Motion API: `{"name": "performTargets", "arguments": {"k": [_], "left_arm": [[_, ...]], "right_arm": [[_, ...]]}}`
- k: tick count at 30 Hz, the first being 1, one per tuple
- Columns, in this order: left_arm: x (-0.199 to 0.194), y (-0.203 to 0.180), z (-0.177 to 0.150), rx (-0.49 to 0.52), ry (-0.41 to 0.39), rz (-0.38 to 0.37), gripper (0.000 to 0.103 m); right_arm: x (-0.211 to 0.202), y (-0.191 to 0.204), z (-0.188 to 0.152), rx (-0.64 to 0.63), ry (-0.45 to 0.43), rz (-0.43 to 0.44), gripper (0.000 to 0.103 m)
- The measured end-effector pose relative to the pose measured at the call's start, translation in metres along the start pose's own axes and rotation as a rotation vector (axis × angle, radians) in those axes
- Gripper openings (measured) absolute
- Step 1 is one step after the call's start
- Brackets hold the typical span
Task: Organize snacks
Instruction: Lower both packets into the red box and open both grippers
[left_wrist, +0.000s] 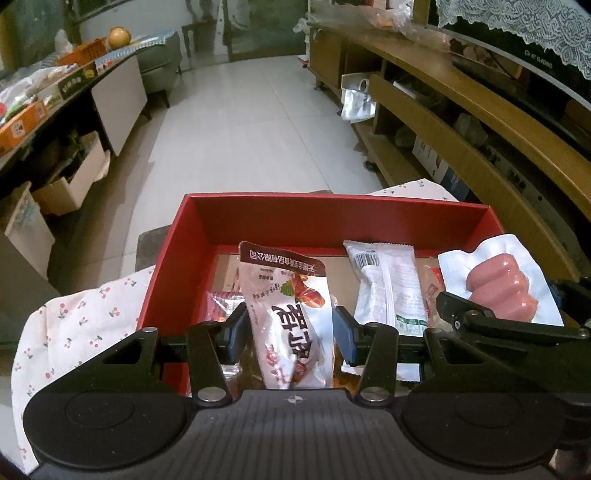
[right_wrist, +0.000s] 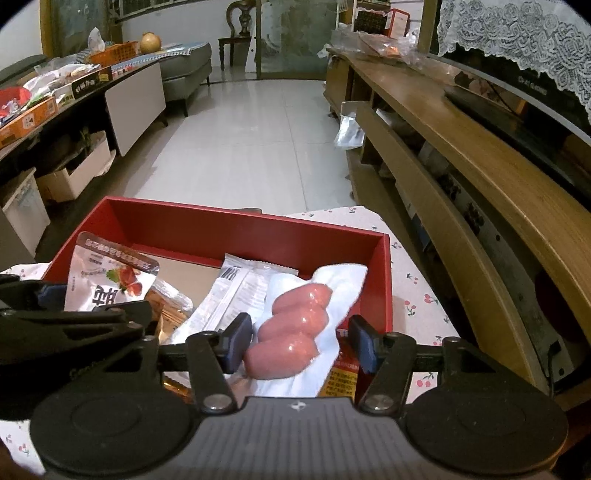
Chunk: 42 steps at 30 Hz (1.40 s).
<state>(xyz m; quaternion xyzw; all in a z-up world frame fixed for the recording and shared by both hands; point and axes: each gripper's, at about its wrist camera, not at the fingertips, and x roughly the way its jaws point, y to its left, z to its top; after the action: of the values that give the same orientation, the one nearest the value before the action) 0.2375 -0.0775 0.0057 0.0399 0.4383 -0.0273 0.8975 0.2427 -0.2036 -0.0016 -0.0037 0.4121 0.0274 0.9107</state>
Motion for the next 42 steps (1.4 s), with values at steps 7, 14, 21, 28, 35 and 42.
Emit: {"name": "performTargets", "arguments": {"k": [7,14,21,28,35,42], "left_arm": [[-0.003,0.005,0.0,-0.018,0.002,-0.007,0.068],[-0.018,0.009,-0.004,-0.023,-0.018,0.003,0.079],[-0.027,0.011,-0.005,-0.034,-0.033,0.005,0.085],[-0.029,0.013,-0.005,-0.044,-0.038,0.012,0.088],[-0.035,0.012,-0.01,-0.038,-0.041,0.017,0.09],[-0.04,0.01,-0.012,-0.043,-0.054,0.008,0.094]], "right_arm": [[-0.007,-0.005,0.002,0.033,0.009,0.011,0.073],[-0.016,-0.008,-0.002,0.056,0.014,0.019,0.075],[-0.022,-0.009,0.0,0.067,-0.004,0.014,0.077],[-0.027,-0.01,0.002,0.071,-0.022,0.014,0.08],[-0.035,-0.012,0.004,0.083,-0.06,0.006,0.083],[-0.034,-0.02,0.008,0.093,-0.065,-0.001,0.084]]}}
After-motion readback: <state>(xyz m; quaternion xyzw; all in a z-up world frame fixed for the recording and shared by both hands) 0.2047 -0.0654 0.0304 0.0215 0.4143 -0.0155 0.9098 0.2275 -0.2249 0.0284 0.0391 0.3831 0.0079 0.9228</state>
